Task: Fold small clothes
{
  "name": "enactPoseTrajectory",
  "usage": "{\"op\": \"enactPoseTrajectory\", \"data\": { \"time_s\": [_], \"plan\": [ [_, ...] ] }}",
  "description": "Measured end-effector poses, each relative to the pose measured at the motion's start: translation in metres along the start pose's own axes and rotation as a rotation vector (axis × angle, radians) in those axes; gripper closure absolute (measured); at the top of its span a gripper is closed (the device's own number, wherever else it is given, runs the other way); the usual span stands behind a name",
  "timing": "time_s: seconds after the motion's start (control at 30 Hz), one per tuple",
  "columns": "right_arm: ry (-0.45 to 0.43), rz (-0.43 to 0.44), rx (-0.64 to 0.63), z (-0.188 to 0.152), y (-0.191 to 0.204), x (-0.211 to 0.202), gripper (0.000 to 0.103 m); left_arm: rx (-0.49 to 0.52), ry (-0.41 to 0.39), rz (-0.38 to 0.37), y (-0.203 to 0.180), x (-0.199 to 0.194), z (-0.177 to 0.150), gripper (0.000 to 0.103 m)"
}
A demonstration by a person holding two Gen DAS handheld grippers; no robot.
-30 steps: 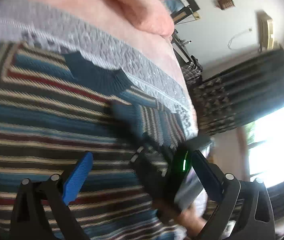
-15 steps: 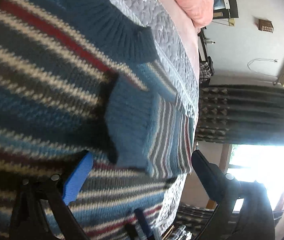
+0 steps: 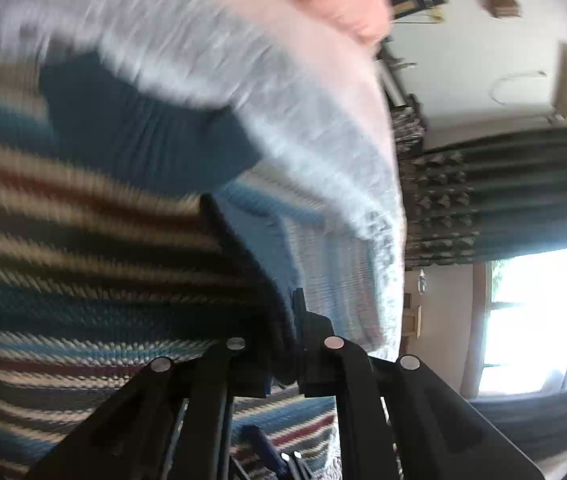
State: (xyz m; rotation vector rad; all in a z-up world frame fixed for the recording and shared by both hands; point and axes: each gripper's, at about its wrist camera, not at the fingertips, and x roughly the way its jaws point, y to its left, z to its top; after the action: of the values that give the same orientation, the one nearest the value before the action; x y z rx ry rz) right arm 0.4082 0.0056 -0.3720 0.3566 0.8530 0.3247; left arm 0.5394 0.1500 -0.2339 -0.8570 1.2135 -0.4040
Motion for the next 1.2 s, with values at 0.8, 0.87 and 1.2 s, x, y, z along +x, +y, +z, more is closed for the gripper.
{"op": "enactPoseTrajectory", "data": {
  "time_s": [0.8, 0.87, 1.2],
  "plan": [
    [0.010, 0.031, -0.012, 0.000, 0.005, 0.005, 0.057, 0.026, -0.078, 0.179, 0.095, -0.158, 0.034, 0.096],
    [0.009, 0.031, -0.010, 0.000, 0.005, 0.005, 0.057, 0.000, -0.065, 0.208, 0.119, -0.150, 0.029, 0.096],
    [0.012, 0.035, -0.005, 0.001, 0.003, 0.006, 0.057, -0.033, -0.101, 0.494, 0.149, -0.138, 0.015, 0.078]
  ]
}}
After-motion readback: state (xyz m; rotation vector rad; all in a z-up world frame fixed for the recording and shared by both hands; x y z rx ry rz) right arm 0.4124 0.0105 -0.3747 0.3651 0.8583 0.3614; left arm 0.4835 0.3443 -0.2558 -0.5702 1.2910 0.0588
